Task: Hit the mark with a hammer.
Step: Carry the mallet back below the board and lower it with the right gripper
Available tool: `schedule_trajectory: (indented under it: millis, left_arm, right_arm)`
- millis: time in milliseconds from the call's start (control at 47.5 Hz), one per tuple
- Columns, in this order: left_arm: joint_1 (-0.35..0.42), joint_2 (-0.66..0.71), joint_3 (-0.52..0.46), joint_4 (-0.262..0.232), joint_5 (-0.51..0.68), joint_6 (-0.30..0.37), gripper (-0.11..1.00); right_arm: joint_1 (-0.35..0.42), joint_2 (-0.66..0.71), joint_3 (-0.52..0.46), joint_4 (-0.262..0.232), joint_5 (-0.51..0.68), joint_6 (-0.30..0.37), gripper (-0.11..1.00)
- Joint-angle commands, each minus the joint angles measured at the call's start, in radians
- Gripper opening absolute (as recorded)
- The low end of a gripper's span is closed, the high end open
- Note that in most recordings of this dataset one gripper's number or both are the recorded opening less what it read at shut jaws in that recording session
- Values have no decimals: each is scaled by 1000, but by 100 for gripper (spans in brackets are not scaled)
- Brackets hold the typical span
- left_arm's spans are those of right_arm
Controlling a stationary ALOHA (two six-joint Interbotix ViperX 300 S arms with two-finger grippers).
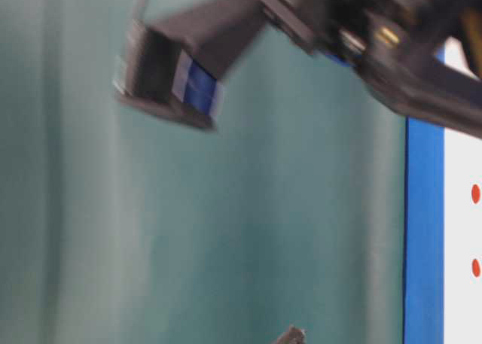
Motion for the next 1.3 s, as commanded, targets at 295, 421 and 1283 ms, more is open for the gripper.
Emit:
schedule_trajectory:
  millis: [295,421,1283]
  left_arm:
    - [3,-26,9,3,-8,3,86]
    - [3,-41,15,2,-9,3,86]
    - [14,-55,21,3,-40,2,86]
  right_arm:
    - [15,129,-97,74,-67,0,8]
    - [21,153,-92,94,-95,0,8]
    - [38,215,-60,106,-87,-11,8]
